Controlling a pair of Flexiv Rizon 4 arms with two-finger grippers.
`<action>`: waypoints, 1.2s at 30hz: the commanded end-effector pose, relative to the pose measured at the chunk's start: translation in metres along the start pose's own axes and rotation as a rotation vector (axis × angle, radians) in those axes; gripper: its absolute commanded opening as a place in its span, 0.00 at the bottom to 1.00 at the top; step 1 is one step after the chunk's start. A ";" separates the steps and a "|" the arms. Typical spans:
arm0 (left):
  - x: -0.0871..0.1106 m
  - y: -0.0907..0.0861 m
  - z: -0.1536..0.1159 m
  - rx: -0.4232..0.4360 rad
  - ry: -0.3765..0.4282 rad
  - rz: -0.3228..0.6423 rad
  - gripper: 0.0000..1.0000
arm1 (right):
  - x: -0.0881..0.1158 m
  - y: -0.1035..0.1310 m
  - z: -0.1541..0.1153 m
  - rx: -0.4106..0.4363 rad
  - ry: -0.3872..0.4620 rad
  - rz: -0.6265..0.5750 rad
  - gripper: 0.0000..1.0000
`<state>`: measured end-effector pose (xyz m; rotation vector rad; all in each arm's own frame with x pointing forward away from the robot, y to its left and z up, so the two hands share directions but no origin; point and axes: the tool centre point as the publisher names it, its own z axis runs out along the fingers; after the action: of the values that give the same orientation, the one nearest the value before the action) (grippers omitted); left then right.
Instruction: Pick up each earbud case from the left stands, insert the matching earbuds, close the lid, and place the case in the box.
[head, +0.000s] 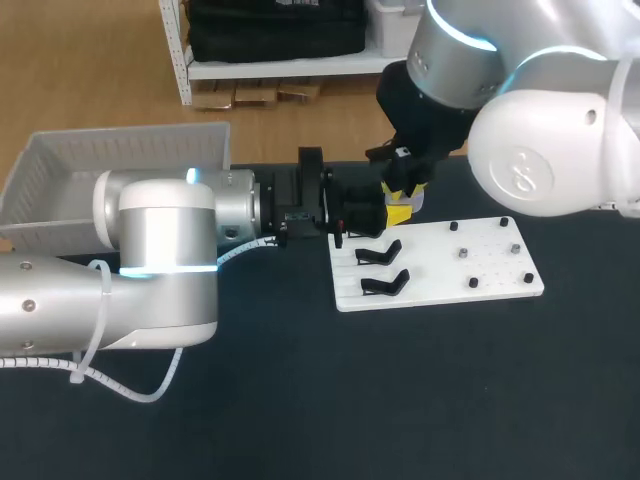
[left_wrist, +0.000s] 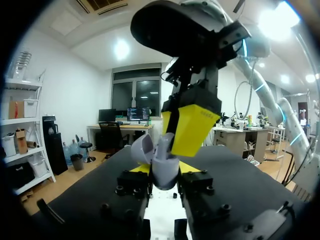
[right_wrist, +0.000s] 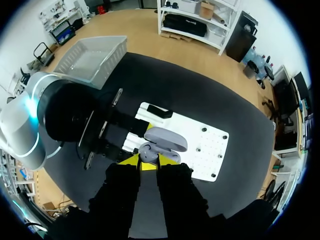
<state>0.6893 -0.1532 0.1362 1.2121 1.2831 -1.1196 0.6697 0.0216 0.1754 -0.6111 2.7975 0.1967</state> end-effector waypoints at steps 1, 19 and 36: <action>0.001 -0.001 0.001 -0.008 -0.009 0.005 0.00 | 0.000 -0.001 -0.001 0.009 -0.003 0.003 0.33; 0.001 -0.001 0.001 -0.008 -0.009 0.005 0.00 | -0.016 -0.004 -0.024 0.007 -0.069 0.024 0.40; 0.001 -0.001 0.001 -0.008 -0.009 0.005 0.00 | -0.067 -0.041 0.019 0.049 -0.061 0.165 0.38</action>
<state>0.6898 -0.1535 0.1365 1.2116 1.2823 -1.1196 0.7416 0.0092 0.1771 -0.3545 2.7642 0.1827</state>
